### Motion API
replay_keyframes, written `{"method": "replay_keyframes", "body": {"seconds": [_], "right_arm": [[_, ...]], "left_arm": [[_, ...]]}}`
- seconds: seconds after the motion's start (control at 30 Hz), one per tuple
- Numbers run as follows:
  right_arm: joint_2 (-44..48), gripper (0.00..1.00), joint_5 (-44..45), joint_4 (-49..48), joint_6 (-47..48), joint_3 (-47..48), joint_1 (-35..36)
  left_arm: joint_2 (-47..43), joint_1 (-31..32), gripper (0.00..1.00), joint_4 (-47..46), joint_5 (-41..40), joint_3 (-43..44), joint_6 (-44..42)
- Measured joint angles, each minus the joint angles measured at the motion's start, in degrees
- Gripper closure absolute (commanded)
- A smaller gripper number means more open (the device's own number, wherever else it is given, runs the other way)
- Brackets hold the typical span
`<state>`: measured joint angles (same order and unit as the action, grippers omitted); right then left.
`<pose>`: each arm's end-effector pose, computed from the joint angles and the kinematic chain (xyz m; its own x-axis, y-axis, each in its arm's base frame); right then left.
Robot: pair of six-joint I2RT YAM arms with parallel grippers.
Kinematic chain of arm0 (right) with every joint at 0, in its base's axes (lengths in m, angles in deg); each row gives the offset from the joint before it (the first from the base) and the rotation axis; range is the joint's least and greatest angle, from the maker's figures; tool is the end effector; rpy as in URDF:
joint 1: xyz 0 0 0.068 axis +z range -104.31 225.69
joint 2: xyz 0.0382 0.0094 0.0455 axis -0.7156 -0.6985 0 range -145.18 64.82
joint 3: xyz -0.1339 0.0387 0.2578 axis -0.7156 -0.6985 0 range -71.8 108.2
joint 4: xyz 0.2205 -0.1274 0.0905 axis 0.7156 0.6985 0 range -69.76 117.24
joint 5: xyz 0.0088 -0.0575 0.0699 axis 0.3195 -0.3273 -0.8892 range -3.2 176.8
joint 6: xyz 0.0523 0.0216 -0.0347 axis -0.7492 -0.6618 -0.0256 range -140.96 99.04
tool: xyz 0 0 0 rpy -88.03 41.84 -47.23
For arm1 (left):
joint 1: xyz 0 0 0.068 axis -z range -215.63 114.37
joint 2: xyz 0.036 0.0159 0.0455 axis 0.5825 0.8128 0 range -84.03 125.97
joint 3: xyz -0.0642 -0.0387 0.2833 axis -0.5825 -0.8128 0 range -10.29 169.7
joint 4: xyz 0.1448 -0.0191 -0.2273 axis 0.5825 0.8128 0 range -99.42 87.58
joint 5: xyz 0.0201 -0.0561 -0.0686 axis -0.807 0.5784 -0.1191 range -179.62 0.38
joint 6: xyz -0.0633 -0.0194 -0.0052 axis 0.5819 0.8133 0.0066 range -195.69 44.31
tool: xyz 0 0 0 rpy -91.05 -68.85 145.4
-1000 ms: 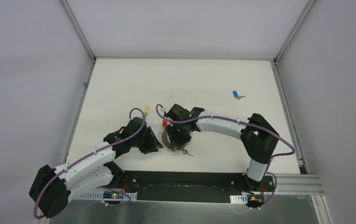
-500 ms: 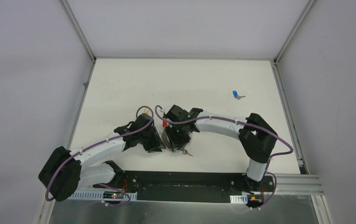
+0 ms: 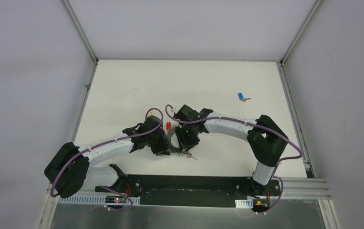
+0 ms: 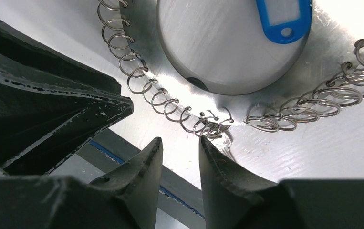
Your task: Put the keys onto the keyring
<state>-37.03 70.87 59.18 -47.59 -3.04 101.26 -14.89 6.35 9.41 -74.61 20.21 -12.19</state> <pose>0.1931 0.3075 0.1852 -0.8578 -0.4889 -0.1588 -0.5107 0.7753 0.3716 0.1558 -0.1585 0.1626 -0.9504 -0.3077 -0.0446 -0.2265 0.7834 -0.5787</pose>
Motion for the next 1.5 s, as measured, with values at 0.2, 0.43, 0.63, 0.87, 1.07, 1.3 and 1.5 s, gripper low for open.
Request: {"method": "replay_keyframes", "body": {"seconds": [0.2, 0.43, 0.63, 0.87, 1.07, 1.3, 1.5], "right_arm": [[0.0, 0.70, 0.0, 0.0, -0.1, -0.1, 0.0], [-0.7, 0.80, 0.3, 1.2, 0.2, 1.7, 0.5], [-4.2, 0.86, 2.4, 3.1, 0.8, 5.7, 2.0], [-6.9, 0.91, 7.7, 6.3, 1.0, 6.2, 2.3], [-6.8, 0.92, 12.0, 8.7, 1.1, 6.3, 2.3], [-6.2, 0.93, 14.3, 9.5, 1.3, 6.0, 1.6], [-4.1, 0.93, 16.1, 10.1, 1.7, 4.9, -0.2]], "left_arm": [[0.0, 0.0, 0.73, -0.1, 0.0, 0.0, 0.0], [0.0, 0.0, 0.74, -0.4, -0.1, 0.0, 0.0], [0.5, 0.0, 0.74, -0.5, -0.1, 0.0, 0.1], [0.7, 0.0, 0.74, -0.5, -0.1, 0.0, 0.2], [0.8, 0.0, 0.75, -0.4, -0.1, 0.0, 0.2], [1.0, 0.0, 0.75, -0.5, -0.1, 0.0, 0.2], [1.0, 0.0, 0.75, -0.5, -0.1, 0.0, 0.2]]}}
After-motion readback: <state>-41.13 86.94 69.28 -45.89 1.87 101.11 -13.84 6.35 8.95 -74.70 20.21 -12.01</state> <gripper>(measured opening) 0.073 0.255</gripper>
